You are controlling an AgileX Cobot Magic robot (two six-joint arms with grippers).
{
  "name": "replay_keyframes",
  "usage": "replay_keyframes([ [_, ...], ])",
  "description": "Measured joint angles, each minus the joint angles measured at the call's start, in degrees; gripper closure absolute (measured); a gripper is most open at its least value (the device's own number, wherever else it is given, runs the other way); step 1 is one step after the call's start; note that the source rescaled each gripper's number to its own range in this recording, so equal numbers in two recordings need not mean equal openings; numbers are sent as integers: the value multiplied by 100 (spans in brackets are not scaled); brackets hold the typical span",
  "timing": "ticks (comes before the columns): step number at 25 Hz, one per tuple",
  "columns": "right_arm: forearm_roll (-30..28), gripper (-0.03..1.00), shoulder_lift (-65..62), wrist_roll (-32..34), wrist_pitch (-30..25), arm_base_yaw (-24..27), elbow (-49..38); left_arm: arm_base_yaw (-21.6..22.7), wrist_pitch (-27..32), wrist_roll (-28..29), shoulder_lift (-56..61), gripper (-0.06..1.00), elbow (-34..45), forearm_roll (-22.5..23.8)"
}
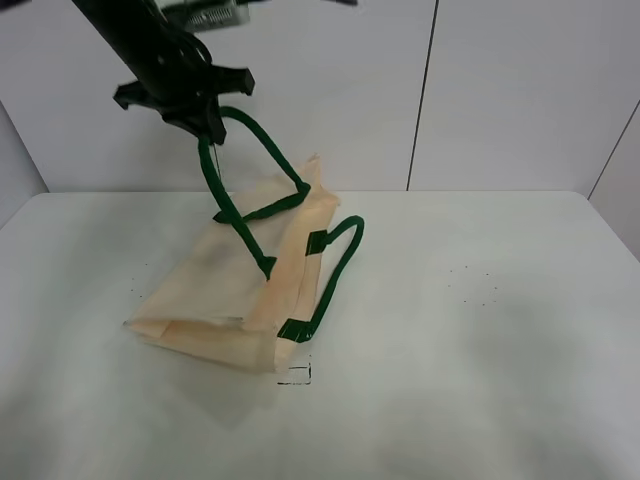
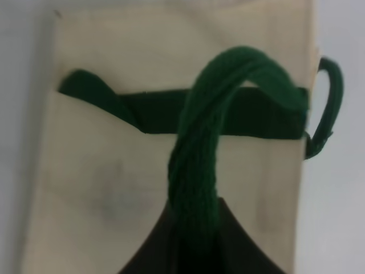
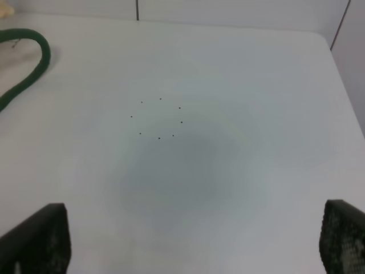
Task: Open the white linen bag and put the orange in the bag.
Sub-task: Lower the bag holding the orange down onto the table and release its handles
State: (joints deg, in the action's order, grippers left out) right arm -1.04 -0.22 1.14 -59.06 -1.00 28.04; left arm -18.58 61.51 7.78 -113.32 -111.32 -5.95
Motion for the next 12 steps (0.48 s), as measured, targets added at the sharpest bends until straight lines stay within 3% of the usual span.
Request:
replay_keyframes([
  [4, 0, -3, 0, 0, 0, 0, 0, 0, -251, -139, -631, 92, 145, -291],
  [6, 0, -3, 0, 0, 0, 0, 0, 0, -272, -222, -826, 82, 156, -335],
  [12, 0, -3, 0, 0, 0, 0, 0, 0, -357, -284, -914, 10, 156, -257],
])
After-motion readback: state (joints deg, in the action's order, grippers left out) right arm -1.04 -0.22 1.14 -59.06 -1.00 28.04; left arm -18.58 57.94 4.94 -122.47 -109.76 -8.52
